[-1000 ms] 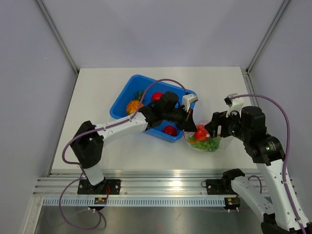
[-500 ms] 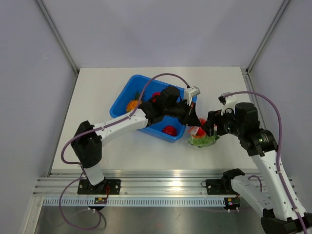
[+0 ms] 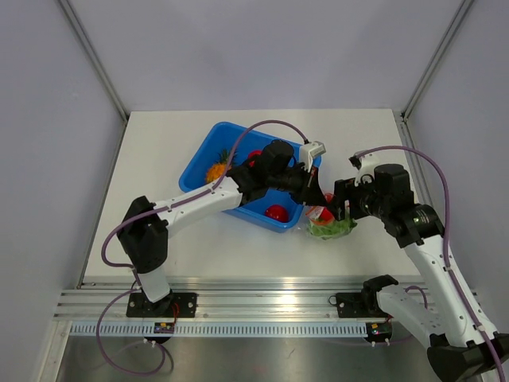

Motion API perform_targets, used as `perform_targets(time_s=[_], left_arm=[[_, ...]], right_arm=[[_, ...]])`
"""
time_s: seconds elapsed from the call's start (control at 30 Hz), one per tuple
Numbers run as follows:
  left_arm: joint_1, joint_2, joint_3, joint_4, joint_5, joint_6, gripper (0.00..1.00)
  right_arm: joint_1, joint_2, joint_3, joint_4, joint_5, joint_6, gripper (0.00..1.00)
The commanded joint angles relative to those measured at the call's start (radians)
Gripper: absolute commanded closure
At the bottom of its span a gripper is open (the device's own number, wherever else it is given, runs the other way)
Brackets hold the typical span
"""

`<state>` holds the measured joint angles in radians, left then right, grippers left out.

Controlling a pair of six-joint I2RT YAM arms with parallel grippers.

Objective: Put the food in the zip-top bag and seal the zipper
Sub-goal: Adjust the zipper on the food storage bag.

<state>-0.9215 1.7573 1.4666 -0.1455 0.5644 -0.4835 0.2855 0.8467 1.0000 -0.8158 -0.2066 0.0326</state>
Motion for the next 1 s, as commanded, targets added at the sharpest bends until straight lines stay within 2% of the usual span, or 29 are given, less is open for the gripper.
perform_targets(time_s=[0.0,0.67,0.8,0.97], left_arm=[[0.004,-0.004,0.057,0.066,0.031,-0.021,1.0],[0.015,-0.007,0.037,0.098,0.138,-0.046,1.0],[0.015,0.007,0.032,0.093,0.157,-0.046,1.0],[0.016,0.021,0.032,0.067,0.167,-0.035,1.0]], right_arm=[[0.023,0.011,-0.011,0.029,0.088,-0.019,0.22],[0.05,0.156,0.002,0.04,0.389,0.065,0.24],[0.058,0.167,0.015,0.061,0.395,0.087,0.24],[0.058,0.132,0.077,0.055,0.32,0.081,0.24]])
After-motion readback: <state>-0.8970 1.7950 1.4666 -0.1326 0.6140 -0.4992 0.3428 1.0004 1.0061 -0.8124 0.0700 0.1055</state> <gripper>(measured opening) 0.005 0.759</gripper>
